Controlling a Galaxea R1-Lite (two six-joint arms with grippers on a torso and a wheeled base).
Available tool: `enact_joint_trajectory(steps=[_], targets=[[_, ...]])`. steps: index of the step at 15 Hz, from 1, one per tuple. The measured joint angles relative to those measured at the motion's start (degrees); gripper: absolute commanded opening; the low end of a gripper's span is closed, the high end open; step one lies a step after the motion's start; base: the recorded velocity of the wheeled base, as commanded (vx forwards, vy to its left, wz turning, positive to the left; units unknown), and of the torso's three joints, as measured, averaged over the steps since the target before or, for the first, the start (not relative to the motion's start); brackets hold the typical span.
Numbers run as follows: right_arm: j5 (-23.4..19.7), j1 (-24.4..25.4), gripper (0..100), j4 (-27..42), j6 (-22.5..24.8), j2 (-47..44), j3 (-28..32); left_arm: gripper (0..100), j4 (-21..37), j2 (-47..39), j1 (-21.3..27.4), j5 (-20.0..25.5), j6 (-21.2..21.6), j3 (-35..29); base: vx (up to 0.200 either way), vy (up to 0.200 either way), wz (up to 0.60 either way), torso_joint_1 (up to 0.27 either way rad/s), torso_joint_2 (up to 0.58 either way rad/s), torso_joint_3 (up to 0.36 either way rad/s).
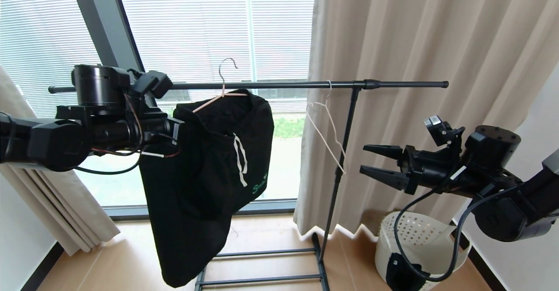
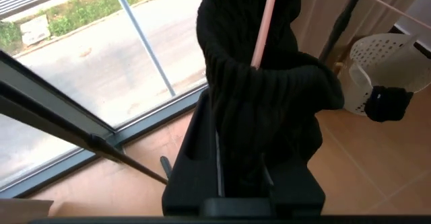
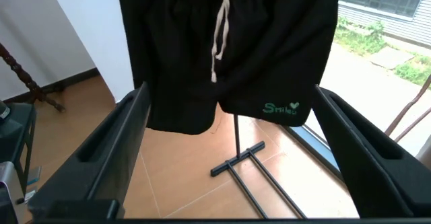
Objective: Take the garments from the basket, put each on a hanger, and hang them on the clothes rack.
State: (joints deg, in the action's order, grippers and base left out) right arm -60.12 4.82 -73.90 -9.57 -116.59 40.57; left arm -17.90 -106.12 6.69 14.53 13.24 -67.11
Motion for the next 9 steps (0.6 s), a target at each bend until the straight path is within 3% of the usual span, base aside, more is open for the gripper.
enact_joint_trajectory(steps=[2, 4, 9], targets=[[0.02, 0.04, 100, -0.02, 0.0, 0.13, 0.0, 0, -0.35, -4.5, 0.94, -2.71, -1.06, -2.86, 0.0, 0.0, 0.0, 0.0, 0.0, 0.0], [0.0, 0.09, 100, -0.05, 0.0, 0.13, 0.02, 0, -0.41, -8.52, 1.79, -4.52, -5.94, -6.12, 0.0, 0.0, 0.0, 0.0, 0.0, 0.0], [0.05, 0.15, 100, -0.05, 0.07, -0.24, 0.0, 0, -0.88, -14.93, 4.07, -4.55, -10.31, -13.2, 0.0, 0.0, 0.0, 0.0, 0.0, 0.0]])
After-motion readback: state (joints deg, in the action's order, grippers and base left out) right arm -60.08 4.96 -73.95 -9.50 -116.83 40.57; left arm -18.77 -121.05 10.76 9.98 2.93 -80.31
